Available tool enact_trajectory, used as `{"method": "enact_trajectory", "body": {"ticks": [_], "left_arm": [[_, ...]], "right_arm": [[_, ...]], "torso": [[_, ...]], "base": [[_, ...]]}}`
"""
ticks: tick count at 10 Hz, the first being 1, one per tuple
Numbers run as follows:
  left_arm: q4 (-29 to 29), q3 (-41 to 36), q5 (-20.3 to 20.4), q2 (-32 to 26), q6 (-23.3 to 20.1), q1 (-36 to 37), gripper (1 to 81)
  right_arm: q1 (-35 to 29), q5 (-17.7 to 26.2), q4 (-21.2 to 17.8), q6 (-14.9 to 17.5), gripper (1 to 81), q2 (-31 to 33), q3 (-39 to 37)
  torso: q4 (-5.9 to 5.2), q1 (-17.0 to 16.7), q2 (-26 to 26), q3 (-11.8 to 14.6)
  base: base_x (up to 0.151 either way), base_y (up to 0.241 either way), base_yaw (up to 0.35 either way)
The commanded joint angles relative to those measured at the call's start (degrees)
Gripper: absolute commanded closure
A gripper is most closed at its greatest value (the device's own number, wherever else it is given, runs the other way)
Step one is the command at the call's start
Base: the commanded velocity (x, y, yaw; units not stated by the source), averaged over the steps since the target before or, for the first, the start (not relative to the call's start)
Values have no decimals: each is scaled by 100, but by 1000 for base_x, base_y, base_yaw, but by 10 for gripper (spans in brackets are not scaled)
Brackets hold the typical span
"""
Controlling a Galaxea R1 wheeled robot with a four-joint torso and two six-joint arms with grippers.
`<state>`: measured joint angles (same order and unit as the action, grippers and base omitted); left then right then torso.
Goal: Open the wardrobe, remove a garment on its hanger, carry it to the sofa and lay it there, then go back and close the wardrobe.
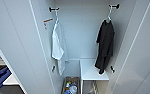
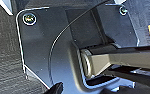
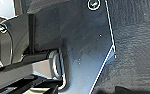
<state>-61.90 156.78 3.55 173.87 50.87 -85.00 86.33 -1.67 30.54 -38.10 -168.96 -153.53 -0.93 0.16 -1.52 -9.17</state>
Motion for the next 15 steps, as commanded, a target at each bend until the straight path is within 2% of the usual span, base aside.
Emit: {"method": "enact_trajectory", "body": {"ticks": [1, 3, 4, 5, 7, 8, 10, 15], "left_arm": [[3, -25, -249, 51, 2, 93, 10], [12, -25, -241, 77, 2, 49, 10], [12, -34, -240, 95, -15, 41, 10], [12, -34, -197, 104, -16, 41, 10], [-6, -34, -153, 43, -33, 41, 10], [-41, -34, 47, -18, -42, 32, 10], [-32, -34, 726, -204, -42, -29, 10], [-41, -7, 718, -177, -60, -135, 10]], "right_arm": [[-217, 174, -2648, 2532, 10, 0, 263], [-321, 465, -4069, 4148, 10, 9, 394], [-366, 553, -4718, 4832, 10, 0, 448], [-383, 580, -5075, 5093, 10, -9, 465], [-349, 580, -5163, 5102, 10, -114, 413], [-332, 580, -5093, 5119, 10, -132, 404], [-305, 589, -4962, 5259, 10, -201, 387], [-261, 545, -4935, 5277, 10, -457, 53]], "torso": [[0, 0, 0, 0], [0, 0, 0, 0], [0, 0, -2, 0], [0, -2, -2, 0], [0, -2, -2, 0], [0, -2, -2, 0], [0, -2, -2, 0], [0, -2, -2, 0]], "base": [[0, 0, 0], [0, 0, 0], [0, 0, 0], [0, 0, 0], [0, 0, 0], [0, 0, 0], [0, 0, 0], [0, 0, 0]]}}
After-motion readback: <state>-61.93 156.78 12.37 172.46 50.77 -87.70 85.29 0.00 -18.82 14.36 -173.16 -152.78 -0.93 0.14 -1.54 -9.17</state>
